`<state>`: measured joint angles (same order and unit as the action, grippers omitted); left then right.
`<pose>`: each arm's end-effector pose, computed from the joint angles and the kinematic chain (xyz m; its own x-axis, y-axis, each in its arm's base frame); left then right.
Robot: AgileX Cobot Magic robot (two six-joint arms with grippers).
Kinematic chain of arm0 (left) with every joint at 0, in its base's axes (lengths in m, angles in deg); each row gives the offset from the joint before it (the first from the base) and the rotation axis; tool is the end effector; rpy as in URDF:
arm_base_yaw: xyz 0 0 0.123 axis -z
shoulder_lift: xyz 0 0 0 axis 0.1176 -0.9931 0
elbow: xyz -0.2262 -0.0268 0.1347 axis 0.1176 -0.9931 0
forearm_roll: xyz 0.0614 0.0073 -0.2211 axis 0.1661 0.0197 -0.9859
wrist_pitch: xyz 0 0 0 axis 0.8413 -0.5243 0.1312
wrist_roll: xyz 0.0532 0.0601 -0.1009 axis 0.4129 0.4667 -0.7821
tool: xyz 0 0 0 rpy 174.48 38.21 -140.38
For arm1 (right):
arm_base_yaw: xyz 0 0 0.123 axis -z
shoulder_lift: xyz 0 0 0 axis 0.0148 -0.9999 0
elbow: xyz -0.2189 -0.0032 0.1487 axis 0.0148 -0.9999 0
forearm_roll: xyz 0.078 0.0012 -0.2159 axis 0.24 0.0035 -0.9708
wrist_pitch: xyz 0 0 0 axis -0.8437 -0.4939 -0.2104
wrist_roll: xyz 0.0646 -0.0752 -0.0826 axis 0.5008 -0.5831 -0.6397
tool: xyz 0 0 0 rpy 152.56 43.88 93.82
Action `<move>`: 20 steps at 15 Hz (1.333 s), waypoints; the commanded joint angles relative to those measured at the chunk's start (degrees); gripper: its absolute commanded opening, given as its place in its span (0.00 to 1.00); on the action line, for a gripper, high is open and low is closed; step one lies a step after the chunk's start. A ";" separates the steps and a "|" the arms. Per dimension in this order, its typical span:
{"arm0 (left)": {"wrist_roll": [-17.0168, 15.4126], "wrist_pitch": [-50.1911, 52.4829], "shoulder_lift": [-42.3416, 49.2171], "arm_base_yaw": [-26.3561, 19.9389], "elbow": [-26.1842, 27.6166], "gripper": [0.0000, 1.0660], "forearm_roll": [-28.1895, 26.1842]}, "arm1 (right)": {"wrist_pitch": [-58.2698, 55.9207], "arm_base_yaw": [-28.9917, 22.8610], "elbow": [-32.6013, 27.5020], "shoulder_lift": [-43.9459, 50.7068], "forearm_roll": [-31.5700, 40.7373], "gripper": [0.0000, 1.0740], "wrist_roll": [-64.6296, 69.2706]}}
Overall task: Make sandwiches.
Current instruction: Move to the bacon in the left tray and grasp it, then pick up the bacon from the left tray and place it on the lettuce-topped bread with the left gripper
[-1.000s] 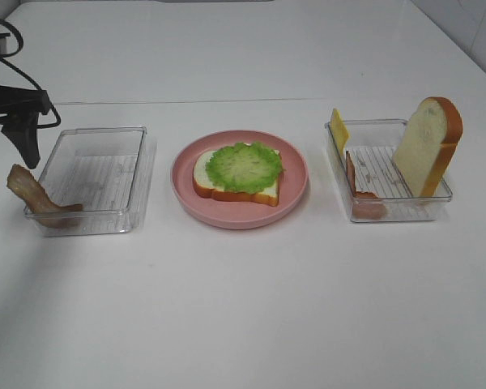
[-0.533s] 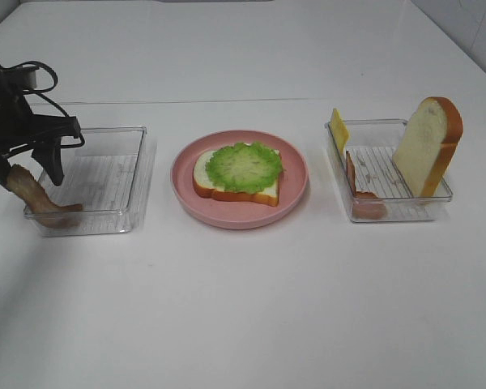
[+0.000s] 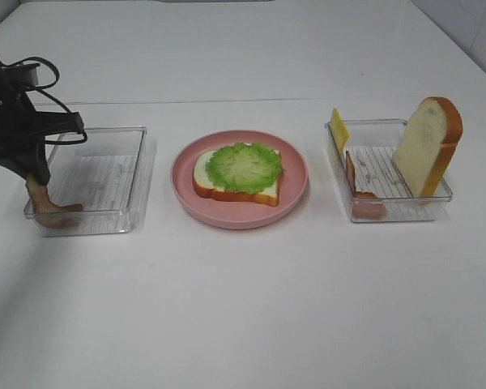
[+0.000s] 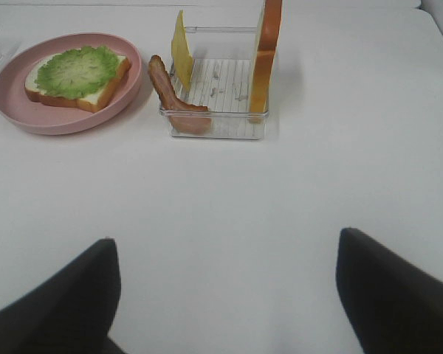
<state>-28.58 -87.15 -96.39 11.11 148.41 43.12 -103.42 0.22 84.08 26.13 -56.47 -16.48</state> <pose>0.3841 -0.0451 0.1200 -0.9815 -0.1724 -0.0830 -0.1591 0.9762 -0.1471 0.0283 0.0097 0.2496 -0.4451 -0.0823 -0.8917 -0.1105 0.9932 -0.0366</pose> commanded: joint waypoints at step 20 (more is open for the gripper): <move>37.18 11.00 -4.98 13.41 7.62 0.00 -67.61 | 0.52 0.40 -0.06 0.63 0.29 0.71 -0.34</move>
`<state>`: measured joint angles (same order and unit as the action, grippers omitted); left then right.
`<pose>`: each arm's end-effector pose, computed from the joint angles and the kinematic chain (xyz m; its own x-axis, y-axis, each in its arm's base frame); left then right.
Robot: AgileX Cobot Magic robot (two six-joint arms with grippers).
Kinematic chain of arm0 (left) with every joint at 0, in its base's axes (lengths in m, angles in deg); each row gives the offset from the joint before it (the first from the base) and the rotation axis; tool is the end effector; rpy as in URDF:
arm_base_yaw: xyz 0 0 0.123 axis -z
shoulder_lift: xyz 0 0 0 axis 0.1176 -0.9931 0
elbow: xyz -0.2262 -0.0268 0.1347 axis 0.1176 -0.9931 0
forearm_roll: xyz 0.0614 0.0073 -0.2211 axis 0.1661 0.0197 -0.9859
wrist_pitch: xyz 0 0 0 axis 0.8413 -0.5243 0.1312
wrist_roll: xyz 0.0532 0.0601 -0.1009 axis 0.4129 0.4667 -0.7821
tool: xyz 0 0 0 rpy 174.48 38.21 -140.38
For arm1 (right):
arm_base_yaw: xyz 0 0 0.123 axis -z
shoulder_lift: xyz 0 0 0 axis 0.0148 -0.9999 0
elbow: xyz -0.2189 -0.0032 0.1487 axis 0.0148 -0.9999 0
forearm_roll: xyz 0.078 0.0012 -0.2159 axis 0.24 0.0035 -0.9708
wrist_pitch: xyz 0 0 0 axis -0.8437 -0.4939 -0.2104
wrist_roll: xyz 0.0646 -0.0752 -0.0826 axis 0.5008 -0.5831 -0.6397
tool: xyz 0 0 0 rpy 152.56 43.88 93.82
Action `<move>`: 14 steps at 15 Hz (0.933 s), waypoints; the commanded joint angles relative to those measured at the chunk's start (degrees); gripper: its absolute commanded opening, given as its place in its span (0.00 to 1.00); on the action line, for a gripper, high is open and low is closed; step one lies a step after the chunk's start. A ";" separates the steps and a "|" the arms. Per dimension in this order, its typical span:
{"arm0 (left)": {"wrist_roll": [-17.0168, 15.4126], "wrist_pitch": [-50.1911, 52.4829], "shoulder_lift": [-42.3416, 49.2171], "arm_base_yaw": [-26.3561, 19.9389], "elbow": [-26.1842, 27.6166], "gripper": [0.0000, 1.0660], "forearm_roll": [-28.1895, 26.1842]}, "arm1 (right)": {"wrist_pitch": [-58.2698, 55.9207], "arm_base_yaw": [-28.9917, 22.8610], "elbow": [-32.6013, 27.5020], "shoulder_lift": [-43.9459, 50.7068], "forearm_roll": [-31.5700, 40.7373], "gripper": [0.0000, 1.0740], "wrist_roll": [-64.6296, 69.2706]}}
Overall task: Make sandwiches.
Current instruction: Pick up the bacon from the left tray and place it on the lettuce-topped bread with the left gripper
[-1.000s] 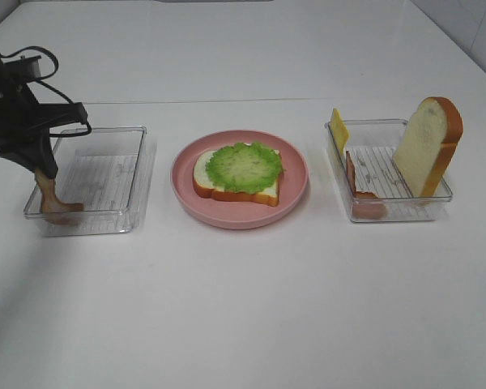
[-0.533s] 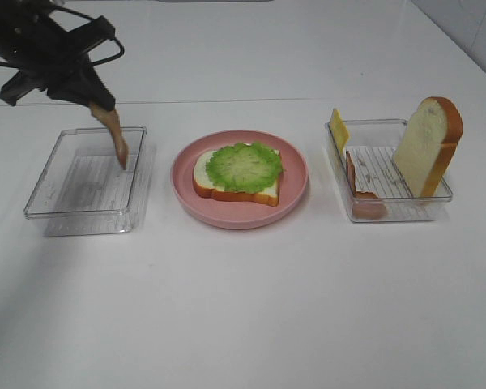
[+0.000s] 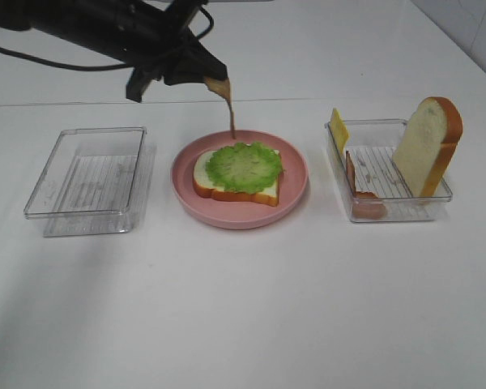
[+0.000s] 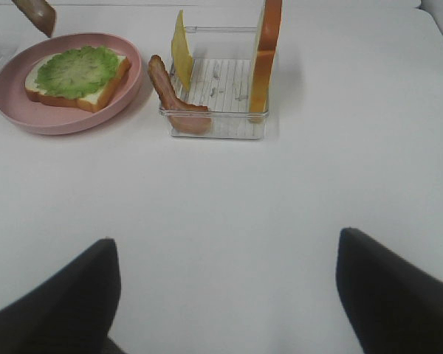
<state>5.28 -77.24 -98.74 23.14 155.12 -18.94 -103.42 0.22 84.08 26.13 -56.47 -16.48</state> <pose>0.4135 -0.2118 0.1921 -0.9342 -0.2123 -0.2867 0.1224 0.5642 -0.8165 0.0283 0.0097 0.2496 -0.4451 -0.0823 -0.8917 -0.1105 0.9932 -0.0366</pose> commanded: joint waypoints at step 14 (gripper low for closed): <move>-2.92 -2.18 -14.67 0.63 10.77 0.36 9.17 | 0.52 0.40 -0.06 0.63 0.29 0.71 -0.34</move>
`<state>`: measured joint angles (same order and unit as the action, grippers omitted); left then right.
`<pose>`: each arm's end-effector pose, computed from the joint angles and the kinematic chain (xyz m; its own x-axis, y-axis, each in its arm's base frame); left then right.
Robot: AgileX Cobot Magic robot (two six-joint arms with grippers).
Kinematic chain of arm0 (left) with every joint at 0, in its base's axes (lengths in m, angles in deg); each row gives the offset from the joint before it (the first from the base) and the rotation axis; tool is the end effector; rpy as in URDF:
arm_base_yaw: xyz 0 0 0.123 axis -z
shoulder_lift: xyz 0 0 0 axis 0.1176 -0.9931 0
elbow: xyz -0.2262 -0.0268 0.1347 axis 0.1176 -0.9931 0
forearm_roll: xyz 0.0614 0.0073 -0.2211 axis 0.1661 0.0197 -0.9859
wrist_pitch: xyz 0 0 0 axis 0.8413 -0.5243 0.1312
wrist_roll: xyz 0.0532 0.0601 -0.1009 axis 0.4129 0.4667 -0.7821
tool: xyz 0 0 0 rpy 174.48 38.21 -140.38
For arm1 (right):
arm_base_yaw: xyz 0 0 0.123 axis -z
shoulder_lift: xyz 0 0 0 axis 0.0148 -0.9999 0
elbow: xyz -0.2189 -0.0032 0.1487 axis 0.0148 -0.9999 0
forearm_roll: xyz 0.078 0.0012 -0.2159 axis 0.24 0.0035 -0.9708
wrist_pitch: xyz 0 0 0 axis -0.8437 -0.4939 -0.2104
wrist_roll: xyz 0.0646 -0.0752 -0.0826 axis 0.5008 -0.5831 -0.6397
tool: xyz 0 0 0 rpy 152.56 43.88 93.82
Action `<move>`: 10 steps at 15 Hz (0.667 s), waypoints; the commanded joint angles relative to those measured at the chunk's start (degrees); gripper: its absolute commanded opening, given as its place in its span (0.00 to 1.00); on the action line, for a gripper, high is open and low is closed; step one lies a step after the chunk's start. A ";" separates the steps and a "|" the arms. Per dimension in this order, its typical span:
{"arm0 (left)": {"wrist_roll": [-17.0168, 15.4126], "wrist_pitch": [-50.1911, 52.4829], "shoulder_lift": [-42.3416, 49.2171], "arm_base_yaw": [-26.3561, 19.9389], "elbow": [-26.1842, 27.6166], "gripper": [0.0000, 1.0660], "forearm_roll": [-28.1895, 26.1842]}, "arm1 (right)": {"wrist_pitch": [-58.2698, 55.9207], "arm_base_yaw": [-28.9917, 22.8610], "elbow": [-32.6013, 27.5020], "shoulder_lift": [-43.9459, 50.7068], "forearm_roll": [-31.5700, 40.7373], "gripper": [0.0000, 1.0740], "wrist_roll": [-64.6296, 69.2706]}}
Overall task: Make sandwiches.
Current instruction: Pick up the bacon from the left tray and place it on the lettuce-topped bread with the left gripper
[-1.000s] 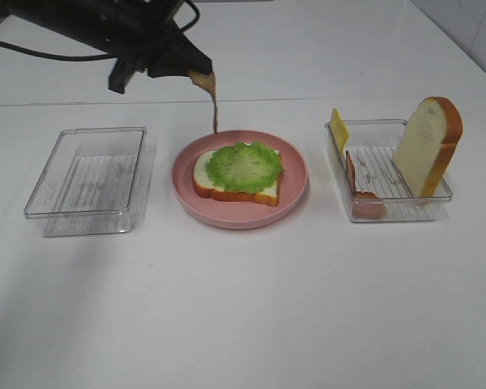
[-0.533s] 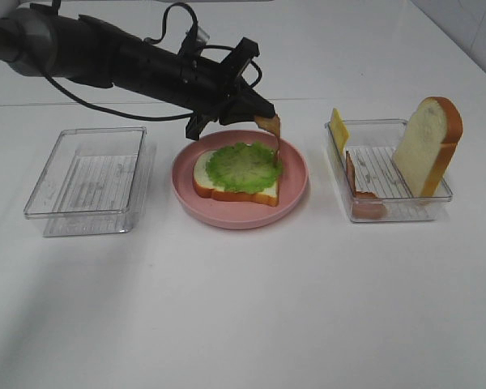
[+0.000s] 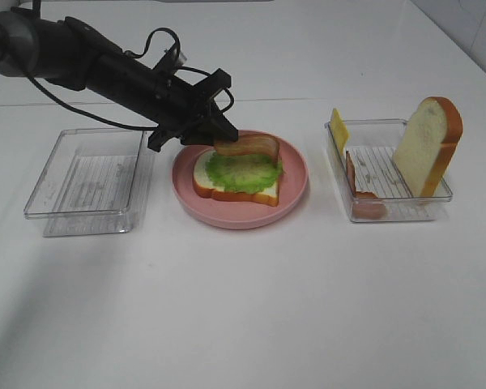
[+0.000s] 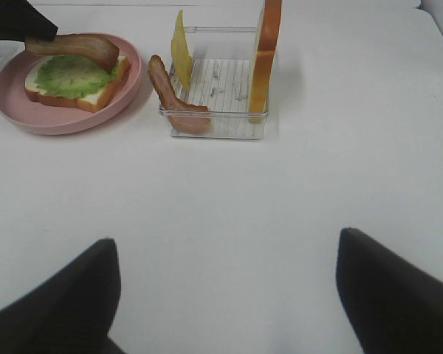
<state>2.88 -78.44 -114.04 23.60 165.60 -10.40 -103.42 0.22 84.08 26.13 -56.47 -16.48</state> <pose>0.4392 -0.2195 0.1060 -0.9672 -0.1131 -0.2274 0.0974 0.6617 -0.7434 0.0283 0.0097 0.2496 -0.4451 -0.0823 -0.8917 -0.1105 0.9932 -0.0366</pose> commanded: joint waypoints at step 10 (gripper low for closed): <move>-9.57 -3.61 7.79 0.40 3.15 0.81 15.58 | 0.52 0.40 -0.06 0.63 0.29 0.71 -0.34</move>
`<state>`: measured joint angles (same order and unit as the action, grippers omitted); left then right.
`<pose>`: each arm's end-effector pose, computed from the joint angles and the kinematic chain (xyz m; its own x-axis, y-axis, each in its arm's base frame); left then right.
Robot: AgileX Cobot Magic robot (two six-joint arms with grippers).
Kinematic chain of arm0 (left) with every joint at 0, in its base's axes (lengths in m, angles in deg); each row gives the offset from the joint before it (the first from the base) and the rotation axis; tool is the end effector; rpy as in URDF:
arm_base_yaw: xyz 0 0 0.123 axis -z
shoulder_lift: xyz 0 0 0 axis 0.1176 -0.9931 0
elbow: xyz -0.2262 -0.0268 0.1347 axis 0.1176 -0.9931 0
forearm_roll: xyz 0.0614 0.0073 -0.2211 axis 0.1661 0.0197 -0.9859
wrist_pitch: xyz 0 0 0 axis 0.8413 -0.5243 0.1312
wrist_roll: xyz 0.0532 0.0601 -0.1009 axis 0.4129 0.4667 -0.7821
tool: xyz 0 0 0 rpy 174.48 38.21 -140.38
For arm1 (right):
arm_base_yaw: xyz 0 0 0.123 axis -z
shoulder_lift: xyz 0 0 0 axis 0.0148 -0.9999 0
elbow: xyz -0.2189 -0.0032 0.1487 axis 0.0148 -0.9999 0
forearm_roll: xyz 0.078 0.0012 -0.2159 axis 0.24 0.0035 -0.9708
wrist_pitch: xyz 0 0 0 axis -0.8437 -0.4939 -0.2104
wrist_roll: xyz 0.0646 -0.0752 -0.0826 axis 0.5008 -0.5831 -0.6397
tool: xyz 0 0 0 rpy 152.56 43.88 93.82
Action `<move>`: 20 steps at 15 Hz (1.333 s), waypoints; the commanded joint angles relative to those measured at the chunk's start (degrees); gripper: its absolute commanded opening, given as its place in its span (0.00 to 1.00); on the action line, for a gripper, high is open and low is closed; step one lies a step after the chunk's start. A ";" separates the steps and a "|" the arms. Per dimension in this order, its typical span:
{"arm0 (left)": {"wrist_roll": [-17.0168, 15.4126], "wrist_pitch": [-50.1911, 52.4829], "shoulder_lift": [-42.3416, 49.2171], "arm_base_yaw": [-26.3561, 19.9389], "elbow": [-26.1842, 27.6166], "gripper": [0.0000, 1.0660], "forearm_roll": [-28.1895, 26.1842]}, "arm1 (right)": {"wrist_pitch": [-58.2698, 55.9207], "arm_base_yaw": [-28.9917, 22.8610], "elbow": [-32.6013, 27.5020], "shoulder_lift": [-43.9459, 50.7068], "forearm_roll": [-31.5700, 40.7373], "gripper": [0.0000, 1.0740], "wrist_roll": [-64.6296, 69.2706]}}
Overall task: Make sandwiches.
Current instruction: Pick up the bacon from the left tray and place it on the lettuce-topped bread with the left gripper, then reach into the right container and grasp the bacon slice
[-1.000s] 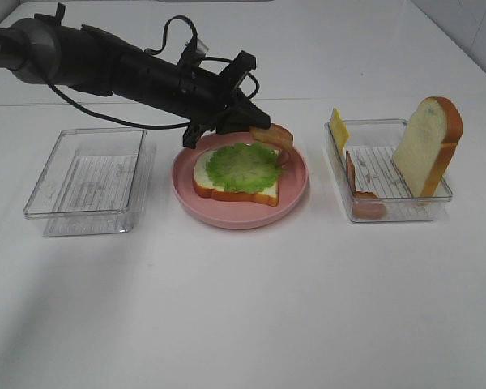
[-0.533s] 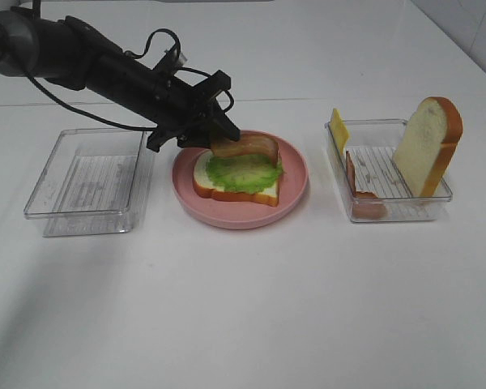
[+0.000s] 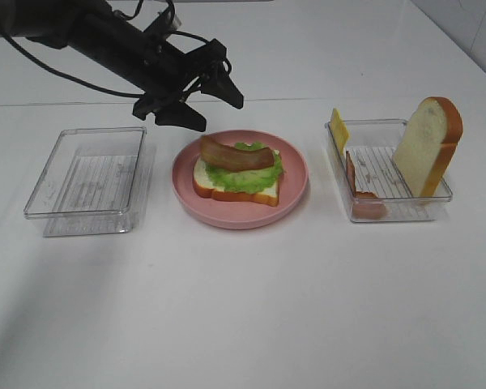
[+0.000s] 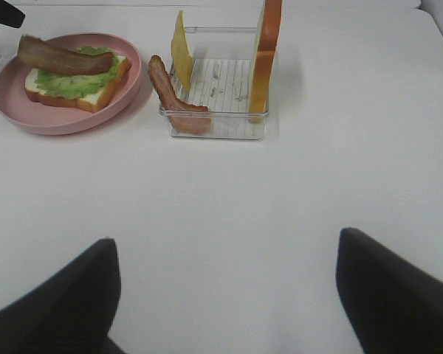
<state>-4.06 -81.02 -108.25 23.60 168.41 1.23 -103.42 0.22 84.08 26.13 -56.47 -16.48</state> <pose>0.4371 -0.2110 0.1534 -0.9483 -0.0496 -0.3134 0.1821 0.7240 -0.6653 0.0283 0.0097 0.2496 -0.4451 -0.0823 -0.8917 -0.1105 0.9932 -0.0366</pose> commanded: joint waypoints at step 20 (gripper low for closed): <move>-23.09 -24.75 65.66 0.40 -26.18 0.81 50.48 | 0.52 0.40 -0.06 0.63 0.29 0.71 -0.34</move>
<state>-26.69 -101.59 -45.45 23.60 144.86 51.71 -103.42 0.22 84.08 26.13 -56.47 -16.48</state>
